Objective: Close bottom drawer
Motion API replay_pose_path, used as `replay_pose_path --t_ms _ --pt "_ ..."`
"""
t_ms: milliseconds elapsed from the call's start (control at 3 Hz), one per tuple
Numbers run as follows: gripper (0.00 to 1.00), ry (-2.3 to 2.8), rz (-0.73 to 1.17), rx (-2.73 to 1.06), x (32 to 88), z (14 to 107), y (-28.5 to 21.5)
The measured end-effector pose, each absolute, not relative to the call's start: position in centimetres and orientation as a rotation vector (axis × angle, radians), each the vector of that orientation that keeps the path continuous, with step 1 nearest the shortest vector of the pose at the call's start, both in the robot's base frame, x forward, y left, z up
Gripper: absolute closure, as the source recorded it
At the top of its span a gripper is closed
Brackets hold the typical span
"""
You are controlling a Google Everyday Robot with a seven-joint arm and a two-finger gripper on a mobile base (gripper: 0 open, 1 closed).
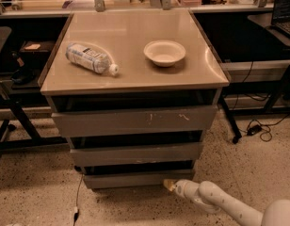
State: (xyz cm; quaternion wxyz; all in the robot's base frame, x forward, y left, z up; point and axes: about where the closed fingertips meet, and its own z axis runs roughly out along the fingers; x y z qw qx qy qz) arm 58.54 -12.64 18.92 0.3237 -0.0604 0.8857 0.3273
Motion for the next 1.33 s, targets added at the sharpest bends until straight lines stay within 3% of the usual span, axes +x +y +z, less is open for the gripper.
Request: replay_pose_path --t_ms 1333 --pt "1.00 2.317 0.742 -0.134 62.7 17.7 -13.4"
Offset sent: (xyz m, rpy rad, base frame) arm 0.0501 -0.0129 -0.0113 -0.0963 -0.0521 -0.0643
